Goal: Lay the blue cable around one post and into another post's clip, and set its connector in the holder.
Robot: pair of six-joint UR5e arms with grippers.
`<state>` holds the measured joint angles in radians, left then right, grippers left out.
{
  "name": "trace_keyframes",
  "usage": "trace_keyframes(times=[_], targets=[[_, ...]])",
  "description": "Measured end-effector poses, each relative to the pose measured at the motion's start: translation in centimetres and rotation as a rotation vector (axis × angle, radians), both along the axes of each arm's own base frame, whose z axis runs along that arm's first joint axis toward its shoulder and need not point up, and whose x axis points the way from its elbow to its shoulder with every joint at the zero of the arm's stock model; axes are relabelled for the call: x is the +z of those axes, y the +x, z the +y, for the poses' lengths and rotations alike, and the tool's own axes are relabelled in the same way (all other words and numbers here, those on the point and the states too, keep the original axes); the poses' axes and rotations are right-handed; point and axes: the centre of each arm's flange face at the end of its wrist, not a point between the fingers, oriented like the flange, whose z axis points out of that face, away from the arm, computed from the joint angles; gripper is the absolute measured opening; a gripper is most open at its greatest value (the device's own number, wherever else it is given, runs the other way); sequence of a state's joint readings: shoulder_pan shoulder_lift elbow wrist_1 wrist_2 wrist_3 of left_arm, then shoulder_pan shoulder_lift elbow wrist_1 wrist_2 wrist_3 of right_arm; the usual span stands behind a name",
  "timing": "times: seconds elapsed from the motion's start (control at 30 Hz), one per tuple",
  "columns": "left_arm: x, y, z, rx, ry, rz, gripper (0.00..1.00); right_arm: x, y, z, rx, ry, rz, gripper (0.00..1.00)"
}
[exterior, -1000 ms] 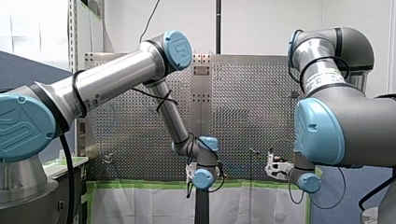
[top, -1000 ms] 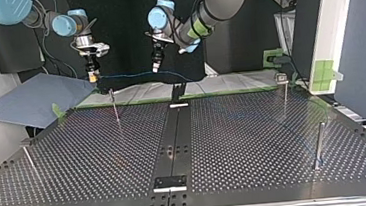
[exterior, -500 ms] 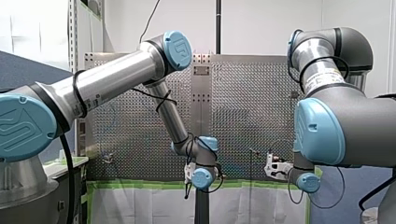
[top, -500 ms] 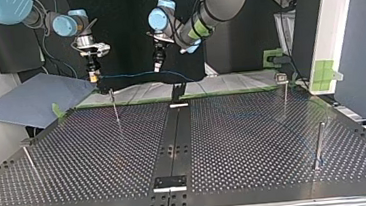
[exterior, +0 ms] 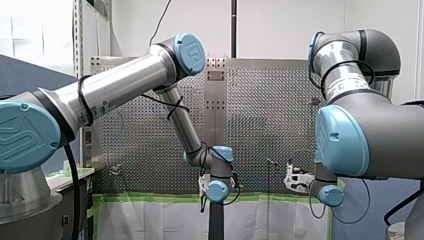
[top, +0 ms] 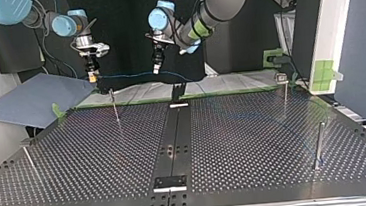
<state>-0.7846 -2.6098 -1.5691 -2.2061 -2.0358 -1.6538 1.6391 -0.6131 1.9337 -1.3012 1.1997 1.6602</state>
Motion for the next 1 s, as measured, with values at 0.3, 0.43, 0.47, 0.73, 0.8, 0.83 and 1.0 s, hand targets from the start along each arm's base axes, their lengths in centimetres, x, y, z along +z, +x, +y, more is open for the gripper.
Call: trace_keyframes(times=[0.3, 0.43, 0.47, 0.73, 0.8, 0.83, 1.0], targets=[[0.4, 0.7, 0.0, 0.038, -0.002, -0.017, 1.00, 0.0, 0.0, 0.0, 0.000, 0.003, 0.000, 0.21], [0.6, 1.1, 0.0, 0.065, 0.025, -0.024, 1.00, 0.0, 0.0, 0.0, 0.000, 0.003, 0.000, 0.21], [0.7, 1.1, 0.1, 0.071, 0.030, -0.026, 1.00, 0.0, 0.0, 0.0, 0.000, 0.003, 0.000, 0.21], [0.8, 1.3, 0.2, 0.097, 0.046, -0.033, 1.00, 0.0, 0.0, 0.0, 0.001, 0.003, 0.000, 0.21], [0.8, 1.4, 0.2, 0.096, 0.045, -0.033, 1.00, 0.0, 0.0, 0.0, 0.001, 0.003, 0.000, 0.21], [0.8, 1.4, 0.2, 0.096, 0.045, -0.033, 1.00, 0.0, 0.0, 0.0, 0.001, 0.003, 0.000, 0.21], [0.8, 1.3, 0.1, 0.093, 0.044, -0.033, 1.00, -0.1, 0.0, 0.1, 0.000, 0.006, 0.004, 0.21]])
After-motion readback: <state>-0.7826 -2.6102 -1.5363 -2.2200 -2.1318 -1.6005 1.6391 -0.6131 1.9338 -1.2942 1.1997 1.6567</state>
